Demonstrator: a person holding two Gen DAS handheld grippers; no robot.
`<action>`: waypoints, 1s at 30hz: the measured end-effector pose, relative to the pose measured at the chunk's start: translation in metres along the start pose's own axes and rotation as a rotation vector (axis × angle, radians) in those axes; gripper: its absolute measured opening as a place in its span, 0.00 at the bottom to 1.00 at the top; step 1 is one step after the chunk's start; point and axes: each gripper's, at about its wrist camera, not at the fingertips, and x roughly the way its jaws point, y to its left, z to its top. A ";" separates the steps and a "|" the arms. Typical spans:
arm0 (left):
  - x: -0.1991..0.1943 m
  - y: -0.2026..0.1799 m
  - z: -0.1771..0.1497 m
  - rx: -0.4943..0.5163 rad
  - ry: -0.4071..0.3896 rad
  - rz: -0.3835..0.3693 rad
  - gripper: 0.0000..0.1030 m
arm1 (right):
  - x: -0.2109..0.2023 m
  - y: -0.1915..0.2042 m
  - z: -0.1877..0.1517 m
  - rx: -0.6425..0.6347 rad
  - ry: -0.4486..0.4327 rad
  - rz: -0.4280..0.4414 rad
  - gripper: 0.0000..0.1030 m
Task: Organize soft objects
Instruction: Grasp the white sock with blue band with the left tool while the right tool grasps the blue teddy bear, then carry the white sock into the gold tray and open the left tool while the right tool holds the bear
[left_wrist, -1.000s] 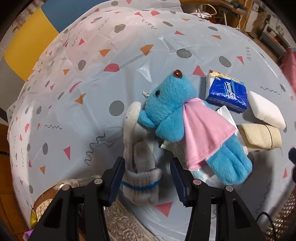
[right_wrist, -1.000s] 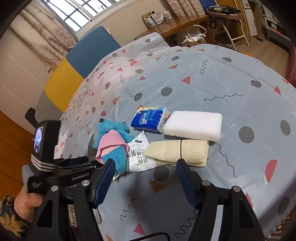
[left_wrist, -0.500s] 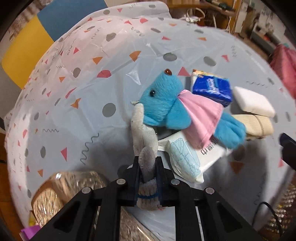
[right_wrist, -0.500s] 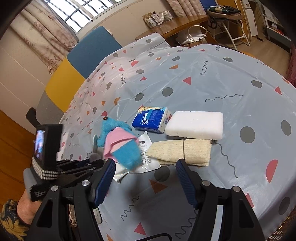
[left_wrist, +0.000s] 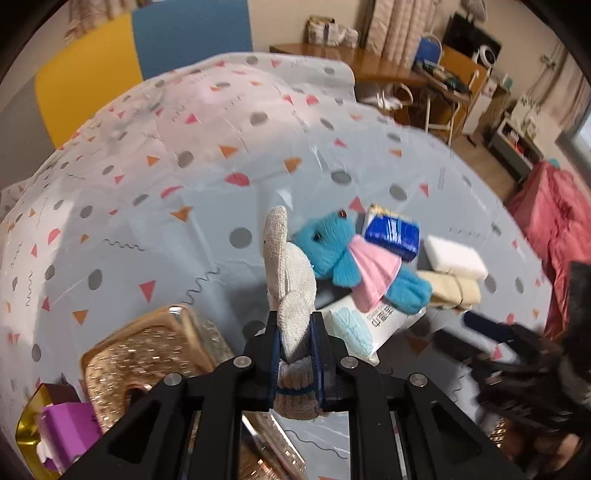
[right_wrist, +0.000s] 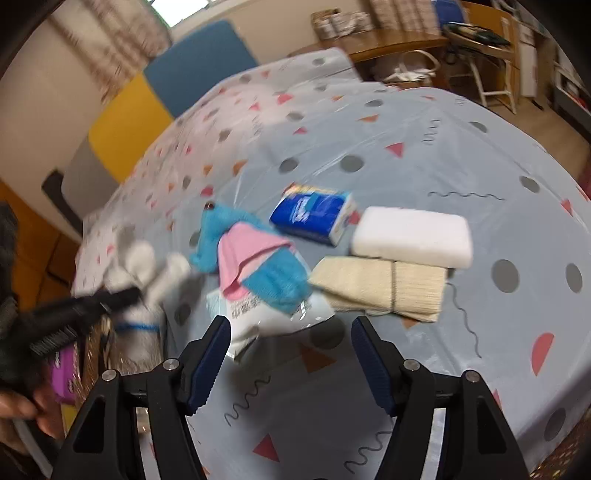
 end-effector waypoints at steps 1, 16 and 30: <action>-0.006 0.003 0.000 -0.007 -0.013 -0.002 0.14 | 0.003 0.004 0.000 -0.022 0.014 -0.002 0.67; -0.078 0.062 -0.003 -0.169 -0.175 -0.007 0.14 | 0.060 0.078 0.040 -0.453 0.023 -0.188 0.67; -0.153 0.132 -0.044 -0.311 -0.314 0.028 0.14 | 0.116 0.094 0.041 -0.513 0.057 -0.267 0.50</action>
